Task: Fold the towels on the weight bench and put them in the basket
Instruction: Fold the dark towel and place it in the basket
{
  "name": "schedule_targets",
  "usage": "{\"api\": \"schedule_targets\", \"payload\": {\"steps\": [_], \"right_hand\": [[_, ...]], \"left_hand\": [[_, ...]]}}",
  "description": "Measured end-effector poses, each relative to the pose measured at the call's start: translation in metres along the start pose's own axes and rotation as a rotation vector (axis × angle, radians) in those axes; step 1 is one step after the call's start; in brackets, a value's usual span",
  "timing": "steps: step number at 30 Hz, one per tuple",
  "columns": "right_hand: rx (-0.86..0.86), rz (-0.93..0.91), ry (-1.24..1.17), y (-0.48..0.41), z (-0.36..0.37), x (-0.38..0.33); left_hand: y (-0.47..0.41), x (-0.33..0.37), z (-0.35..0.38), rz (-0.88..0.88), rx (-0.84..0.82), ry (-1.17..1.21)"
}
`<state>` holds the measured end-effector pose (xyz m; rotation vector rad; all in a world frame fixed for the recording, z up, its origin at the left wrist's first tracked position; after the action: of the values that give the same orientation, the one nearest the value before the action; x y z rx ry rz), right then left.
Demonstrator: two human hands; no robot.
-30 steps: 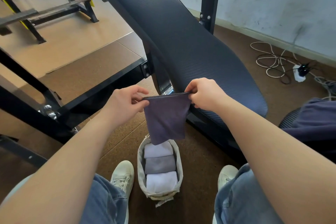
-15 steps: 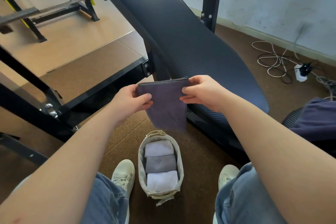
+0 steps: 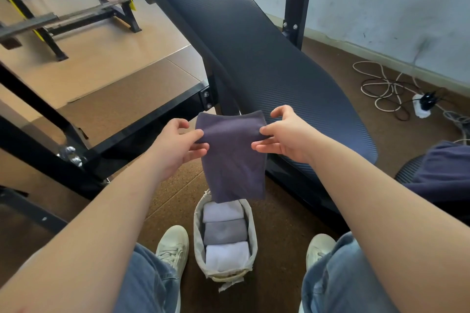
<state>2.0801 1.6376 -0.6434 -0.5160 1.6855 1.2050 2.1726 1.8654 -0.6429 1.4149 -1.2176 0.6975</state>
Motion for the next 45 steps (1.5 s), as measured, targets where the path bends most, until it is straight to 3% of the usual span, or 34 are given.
{"api": "schedule_targets", "payload": {"steps": [7, 12, 21, 24, 29, 40, 45], "right_hand": [[0.054, -0.162, 0.155, -0.001, 0.001, -0.012], [0.015, -0.266, 0.373, 0.004, 0.004, -0.018], [0.015, -0.335, 0.269, 0.003, 0.005, -0.022], [0.072, -0.405, 0.529, 0.004, 0.003, -0.024], [0.178, -0.552, 0.753, 0.011, 0.003, -0.031], [0.171, -0.533, 0.780, 0.007, 0.004, -0.025], [0.064, -0.434, 0.582, 0.003, 0.003, -0.022]], "left_hand": [[0.004, 0.012, 0.001, 0.169, -0.087, -0.059], [0.010, 0.025, 0.000, 0.344, -0.033, -0.162], [0.011, 0.027, -0.004, 0.396, 0.049, -0.257], [0.014, 0.025, 0.004, 0.411, -0.027, -0.345], [0.016, 0.028, 0.001, 0.500, 0.068, -0.513], [0.010, 0.021, -0.003, 0.422, 0.110, -0.563], [0.004, 0.020, -0.003, 0.298, 0.014, -0.267]]}}
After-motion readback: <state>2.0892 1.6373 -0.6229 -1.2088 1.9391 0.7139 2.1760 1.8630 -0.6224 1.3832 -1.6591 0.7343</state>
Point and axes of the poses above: each hand's wrist, its own y-axis away from the middle knuckle, its own z-axis out of the palm, x = y × z, the point moved 8 cm from there along -y, towards the middle knuckle, and after that the axes turned 8 degrees about x, right-handed, at the moved point
